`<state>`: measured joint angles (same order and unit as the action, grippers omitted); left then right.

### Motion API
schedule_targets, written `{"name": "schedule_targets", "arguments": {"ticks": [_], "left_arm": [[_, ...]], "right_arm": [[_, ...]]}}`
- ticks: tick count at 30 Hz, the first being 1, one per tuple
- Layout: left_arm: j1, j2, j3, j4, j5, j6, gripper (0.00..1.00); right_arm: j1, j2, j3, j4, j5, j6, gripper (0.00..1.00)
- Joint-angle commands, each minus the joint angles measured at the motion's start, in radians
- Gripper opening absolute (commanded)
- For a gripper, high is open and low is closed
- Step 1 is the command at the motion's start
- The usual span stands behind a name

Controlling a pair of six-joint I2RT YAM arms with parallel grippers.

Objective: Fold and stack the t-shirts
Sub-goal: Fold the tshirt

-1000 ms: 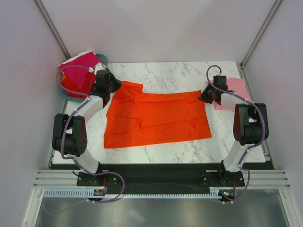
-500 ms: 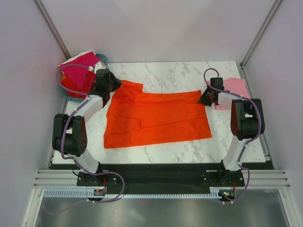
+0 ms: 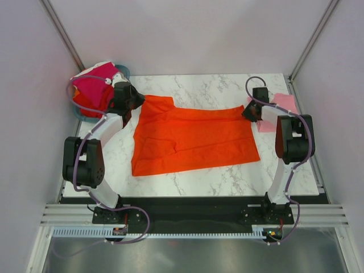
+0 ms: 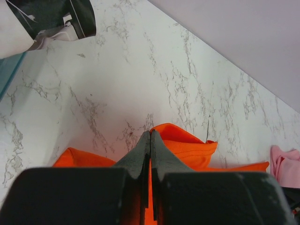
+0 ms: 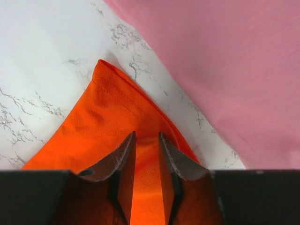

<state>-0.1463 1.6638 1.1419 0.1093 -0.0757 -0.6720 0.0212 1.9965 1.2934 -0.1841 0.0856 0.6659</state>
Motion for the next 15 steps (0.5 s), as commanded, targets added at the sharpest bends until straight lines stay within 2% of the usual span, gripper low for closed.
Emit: {"name": "schedule_targets", "arguments": {"ticks": [1, 3, 8, 15], "left_arm": [[0.005, 0.008, 0.048, 0.023, -0.003, 0.042, 0.02], [0.007, 0.020, 0.055, 0.023, 0.005, 0.038, 0.02], [0.005, 0.045, 0.073, 0.023, 0.039, 0.029, 0.02], [0.005, 0.073, 0.091, 0.023, 0.054, 0.032, 0.02]], "right_arm": [[-0.006, -0.007, 0.026, -0.008, 0.048, -0.025, 0.35], [-0.004, -0.022, 0.020, 0.017, 0.042, -0.034, 0.40], [-0.004, -0.018, 0.056, 0.029, 0.007, -0.049, 0.46], [-0.004, 0.054, 0.158, 0.029, -0.020, -0.028, 0.47]]}}
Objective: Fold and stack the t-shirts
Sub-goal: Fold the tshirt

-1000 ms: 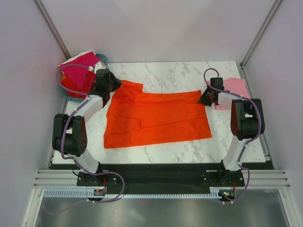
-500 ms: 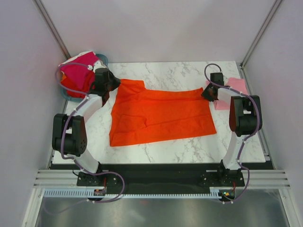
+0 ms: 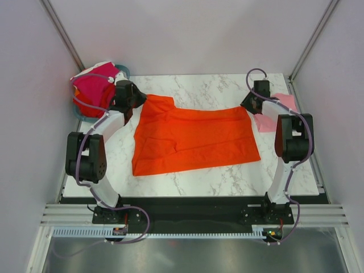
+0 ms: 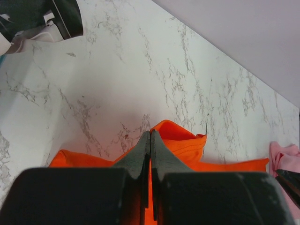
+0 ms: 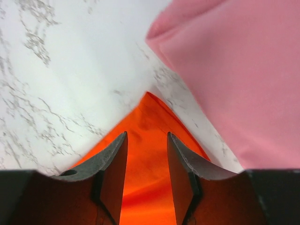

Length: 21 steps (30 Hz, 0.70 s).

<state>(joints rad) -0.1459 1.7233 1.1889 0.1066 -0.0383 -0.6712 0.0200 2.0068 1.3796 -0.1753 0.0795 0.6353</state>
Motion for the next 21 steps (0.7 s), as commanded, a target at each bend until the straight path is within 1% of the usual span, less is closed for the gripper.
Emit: {"name": "schedule_targets", "arguments": {"ticks": [1, 8, 12, 15, 16, 18, 19, 21], "left_arm": [[0.005, 0.018, 0.046, 0.024, 0.017, 0.033, 0.02], [0.005, 0.039, 0.058, 0.024, 0.015, 0.035, 0.02], [0.005, 0.051, 0.074, 0.021, 0.021, 0.035, 0.02], [0.005, 0.059, 0.081, 0.019, 0.017, 0.036, 0.02], [0.005, 0.062, 0.084, 0.019, 0.014, 0.039, 0.02], [0.005, 0.071, 0.092, 0.016, 0.009, 0.044, 0.02], [0.005, 0.076, 0.094, 0.015, 0.008, 0.045, 0.02], [0.005, 0.091, 0.101, 0.015, 0.006, 0.045, 0.02]], "right_arm": [[-0.003, 0.055, 0.084, 0.014, -0.018, 0.004, 0.47], [-0.003, 0.147, 0.180, -0.003, -0.050, 0.029, 0.47], [-0.002, 0.182, 0.205, -0.010, -0.034, 0.033, 0.45], [-0.003, 0.199, 0.223, -0.018, -0.021, 0.030, 0.37], [-0.003, 0.202, 0.226, -0.020, -0.020, 0.029, 0.32], [-0.002, 0.211, 0.239, -0.024, -0.014, 0.024, 0.24], [-0.002, 0.214, 0.246, -0.027, -0.009, 0.020, 0.18], [-0.002, 0.228, 0.259, -0.033, -0.009, 0.015, 0.11]]}}
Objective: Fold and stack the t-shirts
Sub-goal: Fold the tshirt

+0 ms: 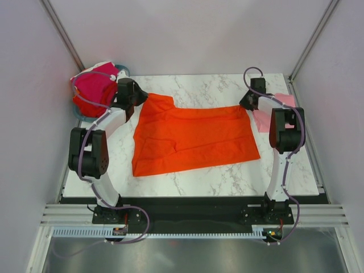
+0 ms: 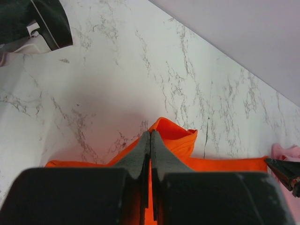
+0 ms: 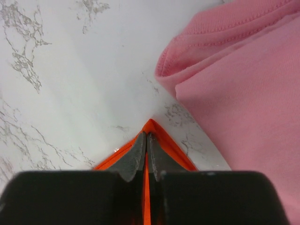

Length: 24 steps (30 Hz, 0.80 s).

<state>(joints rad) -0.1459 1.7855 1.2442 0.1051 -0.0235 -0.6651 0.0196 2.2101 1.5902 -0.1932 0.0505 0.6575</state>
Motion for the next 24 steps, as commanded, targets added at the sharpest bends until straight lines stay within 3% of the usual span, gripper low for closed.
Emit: {"name": "schedule_targets", "arguments": {"ticks": [1, 11, 24], "left_arm": [[0.005, 0.035, 0.049, 0.015, -0.009, 0.041, 0.02], [0.005, 0.002, 0.040, 0.007, -0.007, 0.047, 0.02], [-0.021, -0.152, -0.121, 0.007, -0.019, 0.058, 0.02]], "right_arm": [[-0.001, 0.028, 0.056, -0.020, 0.018, -0.007, 0.03], [0.006, -0.098, -0.005, 0.008, 0.043, -0.009, 0.00], [0.005, -0.294, -0.162, 0.044, -0.110, 0.019, 0.00]]}}
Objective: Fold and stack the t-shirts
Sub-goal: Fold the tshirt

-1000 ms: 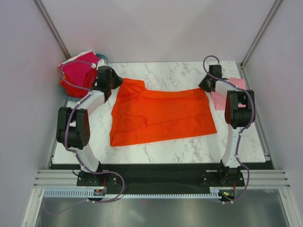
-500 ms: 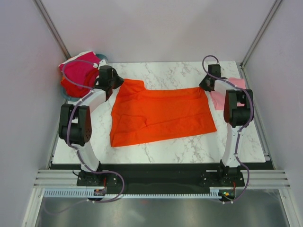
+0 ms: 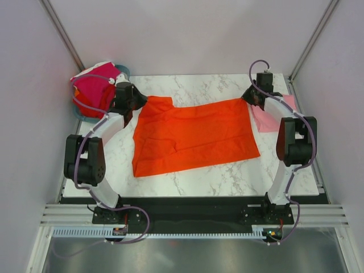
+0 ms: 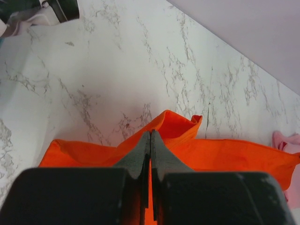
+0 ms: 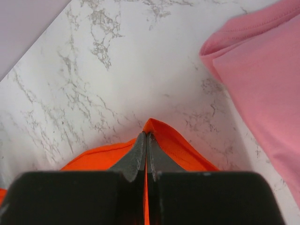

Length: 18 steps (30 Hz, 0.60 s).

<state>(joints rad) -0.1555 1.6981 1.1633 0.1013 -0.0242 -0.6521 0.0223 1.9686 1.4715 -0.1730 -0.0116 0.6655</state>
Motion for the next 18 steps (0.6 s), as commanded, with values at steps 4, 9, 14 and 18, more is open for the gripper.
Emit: {"name": "schedule_targets", "arguments": {"ticks": [4, 9, 14, 18], "left_arm": [[-0.019, -0.135, -0.115, 0.021, -0.029, 0.051, 0.02], [-0.041, -0.236, -0.235, 0.044, -0.045, 0.055, 0.02], [-0.064, -0.320, -0.324, 0.048, -0.054, 0.057, 0.02], [-0.067, -0.403, -0.398, 0.041, -0.059, 0.057, 0.02]], "right_arm": [[-0.013, -0.088, -0.132, 0.044, -0.082, 0.020, 0.00], [-0.064, -0.129, -0.224, 0.090, -0.145, 0.034, 0.00], [-0.081, -0.178, -0.276, 0.092, -0.162, 0.029, 0.00], [-0.091, -0.215, -0.321, 0.090, -0.160, 0.014, 0.00]]}}
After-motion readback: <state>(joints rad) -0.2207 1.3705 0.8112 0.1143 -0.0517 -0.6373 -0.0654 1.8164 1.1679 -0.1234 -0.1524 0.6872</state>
